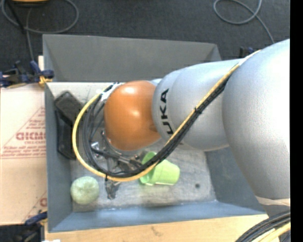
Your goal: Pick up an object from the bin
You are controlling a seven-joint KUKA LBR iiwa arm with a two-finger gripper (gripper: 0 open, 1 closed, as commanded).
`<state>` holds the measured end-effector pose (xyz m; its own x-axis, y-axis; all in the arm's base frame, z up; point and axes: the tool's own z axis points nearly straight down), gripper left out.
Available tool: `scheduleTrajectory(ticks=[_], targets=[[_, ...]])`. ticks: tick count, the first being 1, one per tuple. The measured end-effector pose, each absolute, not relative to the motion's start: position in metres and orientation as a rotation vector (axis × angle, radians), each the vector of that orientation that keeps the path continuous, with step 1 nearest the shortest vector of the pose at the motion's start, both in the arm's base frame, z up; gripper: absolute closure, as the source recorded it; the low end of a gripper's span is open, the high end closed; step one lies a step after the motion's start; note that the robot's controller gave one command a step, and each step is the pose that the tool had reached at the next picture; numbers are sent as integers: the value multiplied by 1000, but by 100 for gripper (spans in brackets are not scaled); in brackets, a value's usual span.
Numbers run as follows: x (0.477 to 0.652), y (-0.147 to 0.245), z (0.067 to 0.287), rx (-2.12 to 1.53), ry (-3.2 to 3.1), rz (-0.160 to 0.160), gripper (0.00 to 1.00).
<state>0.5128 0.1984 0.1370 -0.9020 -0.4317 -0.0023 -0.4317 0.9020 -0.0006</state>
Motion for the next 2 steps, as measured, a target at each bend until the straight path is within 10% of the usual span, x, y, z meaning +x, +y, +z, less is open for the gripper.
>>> scheduleTrajectory(ticks=[1, 2], targets=[[501, 197, 127, -1097, 2942, 0, 0], [515, 228, 90, -1210, 2888, 3, 100]])
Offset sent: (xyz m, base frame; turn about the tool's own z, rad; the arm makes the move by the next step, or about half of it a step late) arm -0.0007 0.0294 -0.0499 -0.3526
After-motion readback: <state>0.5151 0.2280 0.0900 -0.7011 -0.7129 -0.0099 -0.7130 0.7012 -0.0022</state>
